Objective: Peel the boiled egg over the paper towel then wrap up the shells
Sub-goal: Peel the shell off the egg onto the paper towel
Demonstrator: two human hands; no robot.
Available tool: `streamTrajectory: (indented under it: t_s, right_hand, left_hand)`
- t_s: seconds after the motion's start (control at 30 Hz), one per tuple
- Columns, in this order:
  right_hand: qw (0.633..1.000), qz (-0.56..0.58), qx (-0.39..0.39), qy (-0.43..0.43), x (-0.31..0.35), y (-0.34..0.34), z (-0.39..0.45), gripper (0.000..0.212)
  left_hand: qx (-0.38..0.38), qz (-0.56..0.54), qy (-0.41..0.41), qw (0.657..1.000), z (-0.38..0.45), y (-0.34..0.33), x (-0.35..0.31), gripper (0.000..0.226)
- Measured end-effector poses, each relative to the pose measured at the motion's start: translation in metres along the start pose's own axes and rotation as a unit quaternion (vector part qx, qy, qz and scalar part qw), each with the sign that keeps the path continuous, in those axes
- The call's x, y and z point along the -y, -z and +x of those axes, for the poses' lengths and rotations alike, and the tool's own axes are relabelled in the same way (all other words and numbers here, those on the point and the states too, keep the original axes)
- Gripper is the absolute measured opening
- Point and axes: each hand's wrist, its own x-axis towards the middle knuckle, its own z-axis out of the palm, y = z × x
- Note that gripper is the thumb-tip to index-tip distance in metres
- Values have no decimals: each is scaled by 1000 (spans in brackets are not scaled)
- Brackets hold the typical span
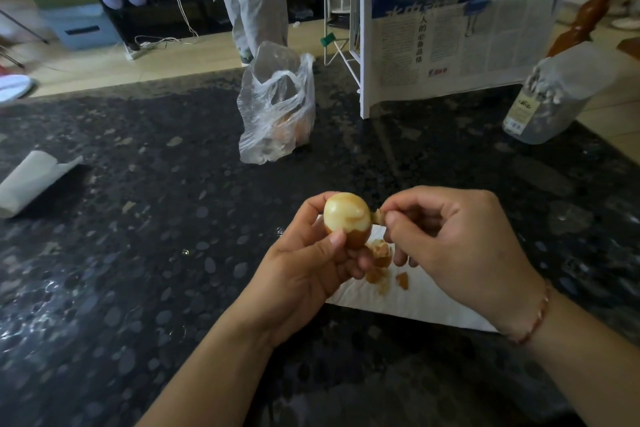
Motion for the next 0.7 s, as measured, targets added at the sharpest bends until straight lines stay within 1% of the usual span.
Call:
streamTrajectory:
  t_s: [0.2, 0.33, 0.43, 0.57, 0.63, 0.7]
  right_hand:
    - [1000, -2, -3, -6, 1, 1, 1, 13]
    - [1000, -16, 3, -11, 0, -1, 2, 13]
    - [1000, -7, 3, -8, 1, 0, 1, 13]
    - [1000, 5, 4, -1, 1, 1, 1, 14]
    - [1000, -11, 7, 0, 0, 2, 1, 14]
    - [998, -53, 23, 4, -1, 3, 1, 14]
  left_hand:
    - [-26, -68, 22, 997, 2, 2, -4, 40]
    - [-50, -61, 27, 997, 3, 2, -5, 45]
    - [-59, -24, 27, 998, 3, 0, -5, 49]
    - [-70, -21, 17, 997, 3, -1, -4, 46]
    - [-73, -33, 16, 997, 4, 0, -6, 49]
    - [-75, -41, 13, 996, 4, 0, -7, 55]
